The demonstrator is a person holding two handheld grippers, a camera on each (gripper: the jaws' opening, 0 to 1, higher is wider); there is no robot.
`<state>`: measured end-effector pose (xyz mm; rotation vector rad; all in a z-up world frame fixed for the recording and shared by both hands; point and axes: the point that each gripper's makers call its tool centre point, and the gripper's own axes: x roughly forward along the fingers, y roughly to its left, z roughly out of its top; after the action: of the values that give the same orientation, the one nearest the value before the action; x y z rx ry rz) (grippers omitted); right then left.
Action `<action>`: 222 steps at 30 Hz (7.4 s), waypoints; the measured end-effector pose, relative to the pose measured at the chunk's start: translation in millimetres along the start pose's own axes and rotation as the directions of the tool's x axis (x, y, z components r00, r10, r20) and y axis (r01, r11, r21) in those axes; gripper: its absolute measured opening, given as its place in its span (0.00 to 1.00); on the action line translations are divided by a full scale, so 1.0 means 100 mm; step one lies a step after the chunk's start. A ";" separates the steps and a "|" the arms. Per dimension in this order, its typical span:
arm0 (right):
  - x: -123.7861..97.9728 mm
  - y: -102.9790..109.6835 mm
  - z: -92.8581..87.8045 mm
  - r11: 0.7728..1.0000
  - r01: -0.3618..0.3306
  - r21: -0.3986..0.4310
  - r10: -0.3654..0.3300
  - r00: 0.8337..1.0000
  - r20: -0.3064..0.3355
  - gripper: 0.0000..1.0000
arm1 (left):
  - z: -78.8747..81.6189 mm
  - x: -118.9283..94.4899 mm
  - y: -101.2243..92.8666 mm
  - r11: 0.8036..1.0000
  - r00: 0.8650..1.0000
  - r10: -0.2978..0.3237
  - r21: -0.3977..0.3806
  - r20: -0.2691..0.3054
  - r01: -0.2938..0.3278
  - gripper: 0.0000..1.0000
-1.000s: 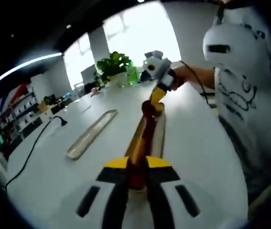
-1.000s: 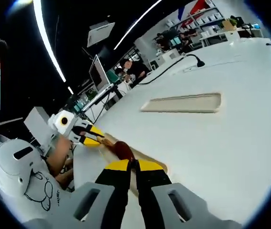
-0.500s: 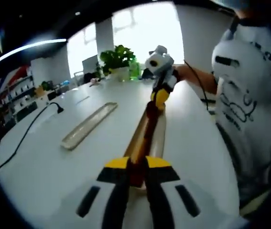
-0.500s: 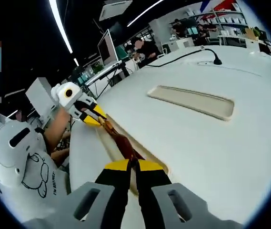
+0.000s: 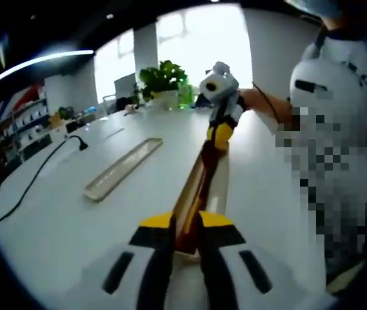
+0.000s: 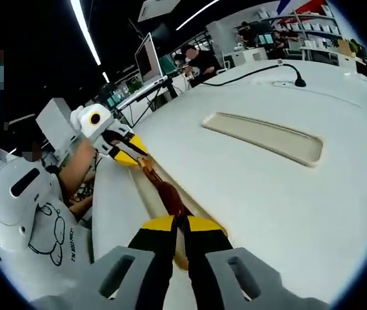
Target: Arrange the utensils inside the cutlery case until each visible utensil rests in its matching compartment.
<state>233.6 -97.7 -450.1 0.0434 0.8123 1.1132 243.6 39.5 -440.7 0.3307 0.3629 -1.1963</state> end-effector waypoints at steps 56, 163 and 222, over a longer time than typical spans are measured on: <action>0.01 -0.10 0.10 0.982 0.079 -0.172 -0.069 0.995 0.066 0.04 | 0.04 -0.03 0.12 0.995 0.995 0.089 -0.058 0.049 -0.086 0.13; 0.07 -1.59 0.65 0.878 0.015 -0.478 -0.147 0.959 -0.242 0.52 | -0.01 -0.65 0.32 0.885 0.889 0.421 -0.295 0.180 -0.359 0.12; 0.01 -1.03 0.49 0.958 0.032 -0.286 -0.090 0.977 -0.194 0.37 | 0.02 -0.69 0.37 0.871 0.872 0.443 -0.329 0.206 -0.365 0.12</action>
<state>343.0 -128.5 -458.2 -0.3389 0.8253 1.1777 256.7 108.9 -405.7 -0.0143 0.1992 -0.7434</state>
